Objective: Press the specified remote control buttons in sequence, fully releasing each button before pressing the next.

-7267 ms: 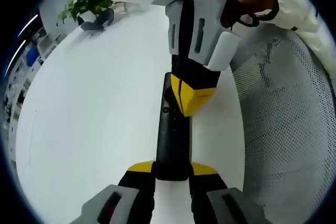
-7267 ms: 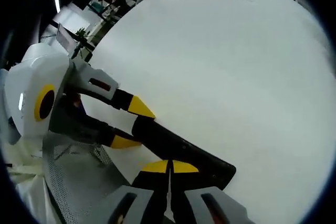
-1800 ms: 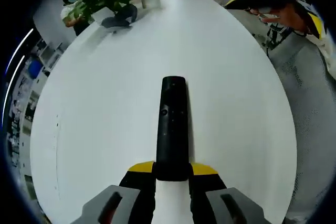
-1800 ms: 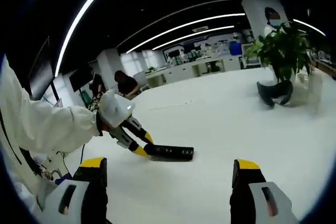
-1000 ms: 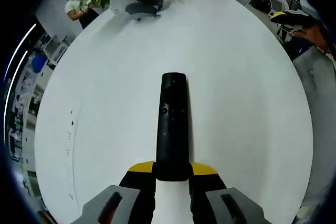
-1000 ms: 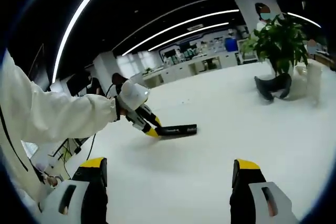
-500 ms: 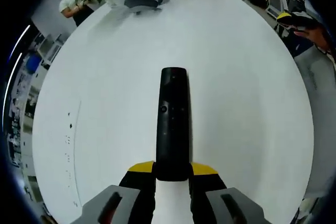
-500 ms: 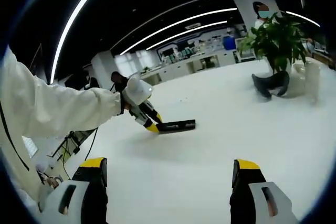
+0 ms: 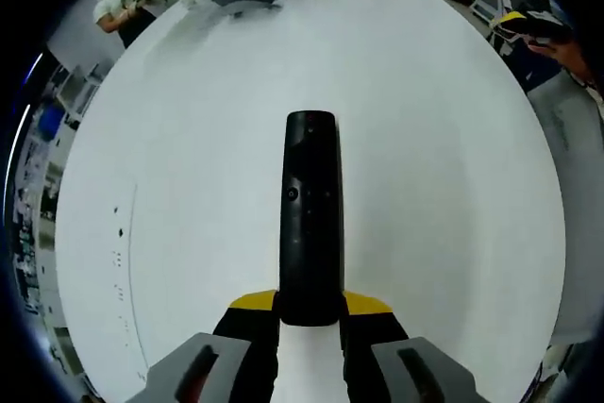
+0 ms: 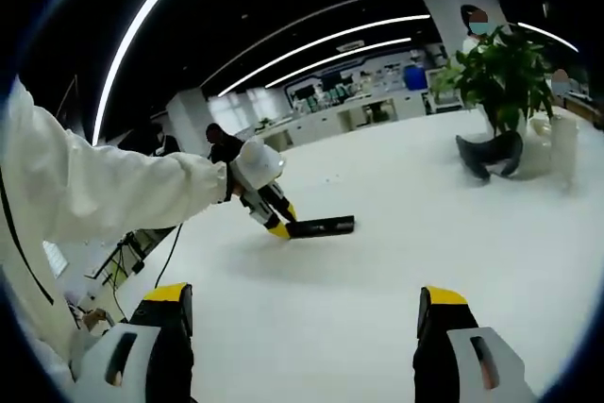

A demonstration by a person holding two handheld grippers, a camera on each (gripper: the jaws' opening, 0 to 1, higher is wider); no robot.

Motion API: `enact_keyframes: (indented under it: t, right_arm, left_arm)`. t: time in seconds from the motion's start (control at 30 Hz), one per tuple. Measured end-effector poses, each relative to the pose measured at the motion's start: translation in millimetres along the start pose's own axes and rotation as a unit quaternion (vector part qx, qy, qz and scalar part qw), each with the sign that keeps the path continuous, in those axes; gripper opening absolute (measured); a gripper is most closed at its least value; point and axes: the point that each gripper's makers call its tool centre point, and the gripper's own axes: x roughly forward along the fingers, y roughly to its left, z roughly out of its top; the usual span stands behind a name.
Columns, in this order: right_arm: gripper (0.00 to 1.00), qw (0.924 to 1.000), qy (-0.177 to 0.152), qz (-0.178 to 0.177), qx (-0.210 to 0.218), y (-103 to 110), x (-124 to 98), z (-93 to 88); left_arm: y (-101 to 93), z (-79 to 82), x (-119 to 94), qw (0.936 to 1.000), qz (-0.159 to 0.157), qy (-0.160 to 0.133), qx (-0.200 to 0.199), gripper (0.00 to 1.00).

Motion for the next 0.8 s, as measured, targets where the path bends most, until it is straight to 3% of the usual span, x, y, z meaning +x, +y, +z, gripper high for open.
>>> enact_keyframes:
  t: [0.1, 0.23, 0.43, 0.5, 0.6, 0.7, 0.8]
  right_arm:
    - [0.99, 1.0000, -0.001, 0.003, 0.000, 1.7, 1.2, 1.1]
    - [0.99, 1.0000, 0.000, 0.005, -0.006, 6.1, 0.1, 4.0]
    - [0.99, 0.9999, 0.004, 0.007, -0.012, 12.0, -3.6, 4.1]
    - [0.99, 0.9998, -0.005, 0.005, -0.016, 13.5, -6.2, 7.1]
    - [0.99, 0.9999, -0.006, 0.005, -0.011, 14.7, -6.3, 7.9]
    - [0.99, 0.9998, -0.013, 0.003, -0.014, 15.8, -7.7, 9.3]
    - [0.99, 0.9998, -0.017, 0.003, -0.013, 16.9, -9.0, 8.4]
  left_arm:
    - [-1.0, -0.7, -1.7, 0.9999, 0.009, 0.001, -0.004, 0.24]
    - [5.3, -3.0, -2.2, 0.9985, 0.038, 0.002, -0.039, 0.29]
    - [6.2, -7.5, -6.6, 0.9912, 0.085, -0.016, -0.100, 0.31]
    - [5.4, -10.7, -9.8, 0.9857, 0.095, -0.025, -0.137, 0.37]
    - [-5.9, -14.4, -9.3, 0.9740, 0.066, -0.050, -0.211, 0.48]
    - [-6.9, -19.9, -16.9, 0.9672, 0.093, -0.068, -0.226, 0.50]
    - [-17.5, -18.5, -26.0, 0.9573, 0.099, -0.097, -0.254, 0.55]
